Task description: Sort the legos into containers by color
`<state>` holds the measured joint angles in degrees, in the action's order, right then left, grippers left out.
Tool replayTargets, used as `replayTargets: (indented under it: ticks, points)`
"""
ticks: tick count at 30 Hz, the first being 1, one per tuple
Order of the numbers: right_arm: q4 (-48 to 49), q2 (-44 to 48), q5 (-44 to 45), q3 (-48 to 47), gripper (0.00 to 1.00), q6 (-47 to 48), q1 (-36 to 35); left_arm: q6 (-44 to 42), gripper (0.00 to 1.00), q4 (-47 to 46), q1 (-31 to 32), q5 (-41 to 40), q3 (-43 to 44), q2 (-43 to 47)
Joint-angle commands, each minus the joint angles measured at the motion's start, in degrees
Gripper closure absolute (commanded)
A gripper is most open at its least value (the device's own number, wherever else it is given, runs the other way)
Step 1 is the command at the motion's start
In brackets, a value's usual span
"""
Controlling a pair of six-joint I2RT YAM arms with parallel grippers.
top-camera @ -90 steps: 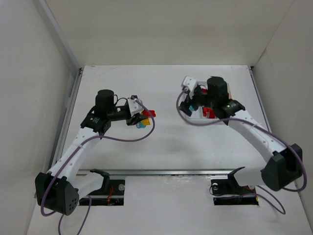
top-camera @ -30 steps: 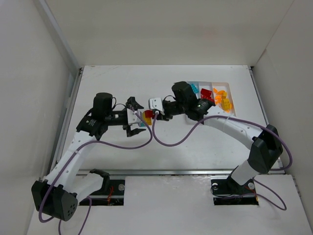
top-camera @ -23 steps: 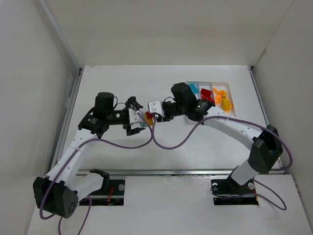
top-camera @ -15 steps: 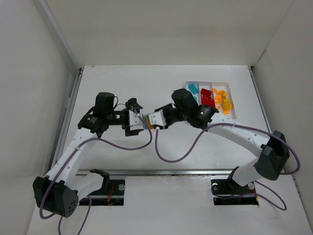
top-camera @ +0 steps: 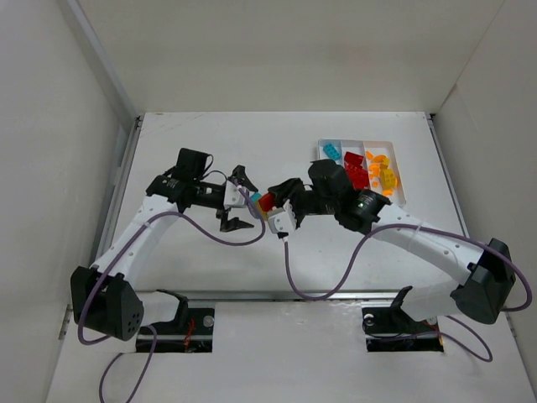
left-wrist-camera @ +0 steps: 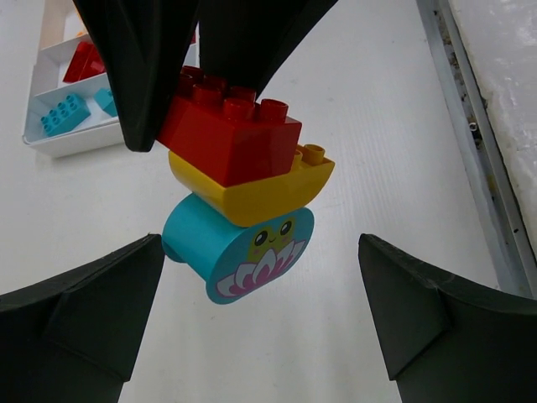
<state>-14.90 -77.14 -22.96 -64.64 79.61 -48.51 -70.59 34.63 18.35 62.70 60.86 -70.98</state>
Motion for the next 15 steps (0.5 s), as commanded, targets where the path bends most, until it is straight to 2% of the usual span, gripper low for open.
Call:
replayTargets:
  ticks: [1, 5, 8, 11, 12, 15]
  points:
    - [3.6, 1.2, -2.2, -1.1, 1.00, 1.9, -0.9, -2.9, 0.00, 4.2, 0.5, 5.6, 3.0, -0.6]
    - [3.0, 0.1, -2.2, -1.6, 1.00, 2.4, -1.5, -5.3, 0.02, 5.9, 1.0, 5.6, 5.1, -2.7]
    - [3.0, -0.5, -2.8, -2.2, 1.00, 3.4, -1.5, -5.3, 0.12, 5.9, 1.0, 6.2, 5.8, -4.1]
    - [2.5, -0.6, -3.3, -2.7, 1.00, 3.4, -2.0, -5.3, 0.32, 5.9, 1.5, 6.7, 6.5, -4.7]
    - [2.5, -1.2, -3.3, -2.7, 1.00, 4.0, -2.0, -5.3, 0.48, 5.9, 1.5, 6.7, 6.5, -5.2]
    - [2.5, -1.7, -3.3, -3.2, 1.00, 4.0, -2.0, -5.3, 0.64, 6.5, 1.5, 6.7, 6.5, -5.2]
